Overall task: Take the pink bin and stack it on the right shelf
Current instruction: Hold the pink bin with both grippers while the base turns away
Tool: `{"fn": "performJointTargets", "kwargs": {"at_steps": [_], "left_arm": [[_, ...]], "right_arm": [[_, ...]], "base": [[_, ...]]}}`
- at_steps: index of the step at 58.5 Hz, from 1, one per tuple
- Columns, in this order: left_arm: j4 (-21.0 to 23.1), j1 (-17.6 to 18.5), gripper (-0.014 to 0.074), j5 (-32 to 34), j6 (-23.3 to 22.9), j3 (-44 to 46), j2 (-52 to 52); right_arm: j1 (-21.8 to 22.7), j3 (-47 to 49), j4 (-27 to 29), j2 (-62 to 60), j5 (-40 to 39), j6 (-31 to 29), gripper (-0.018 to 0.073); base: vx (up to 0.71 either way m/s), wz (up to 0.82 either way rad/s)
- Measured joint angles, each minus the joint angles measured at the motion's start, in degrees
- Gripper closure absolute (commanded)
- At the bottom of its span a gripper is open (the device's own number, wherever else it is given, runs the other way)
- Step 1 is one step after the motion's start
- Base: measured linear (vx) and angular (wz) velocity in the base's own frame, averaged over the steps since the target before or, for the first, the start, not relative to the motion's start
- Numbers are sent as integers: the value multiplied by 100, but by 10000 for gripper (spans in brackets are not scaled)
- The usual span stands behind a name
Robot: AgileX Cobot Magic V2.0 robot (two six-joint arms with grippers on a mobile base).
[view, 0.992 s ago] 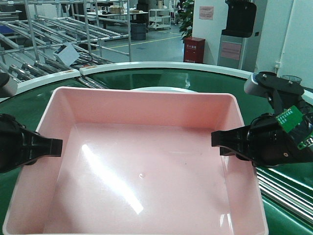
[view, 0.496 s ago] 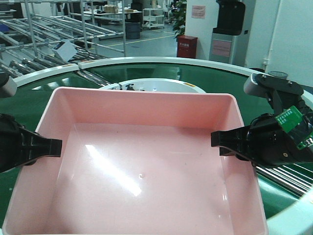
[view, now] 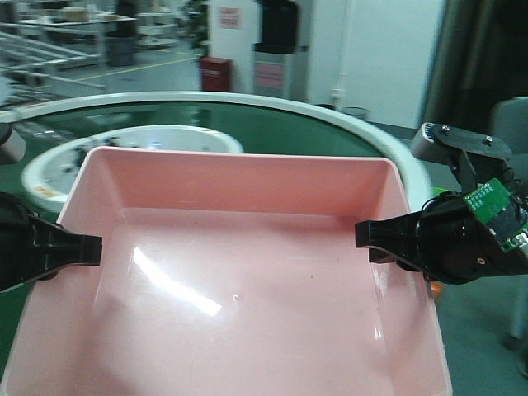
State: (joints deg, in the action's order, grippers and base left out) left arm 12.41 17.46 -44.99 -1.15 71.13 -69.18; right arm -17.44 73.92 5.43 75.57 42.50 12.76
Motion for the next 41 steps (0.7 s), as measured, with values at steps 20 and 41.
{"fn": "performJointTargets", "kwargs": {"at_steps": [20,41], "left_arm": [[5,0,598,-11,0,0,0],[22,0,598,-18,0,0,0]], "right_arm": [[0,0,0,0,0,0,568],[0,0,-11,0,40,0,568]], "base": [[-9,-88],[4,-83]]}}
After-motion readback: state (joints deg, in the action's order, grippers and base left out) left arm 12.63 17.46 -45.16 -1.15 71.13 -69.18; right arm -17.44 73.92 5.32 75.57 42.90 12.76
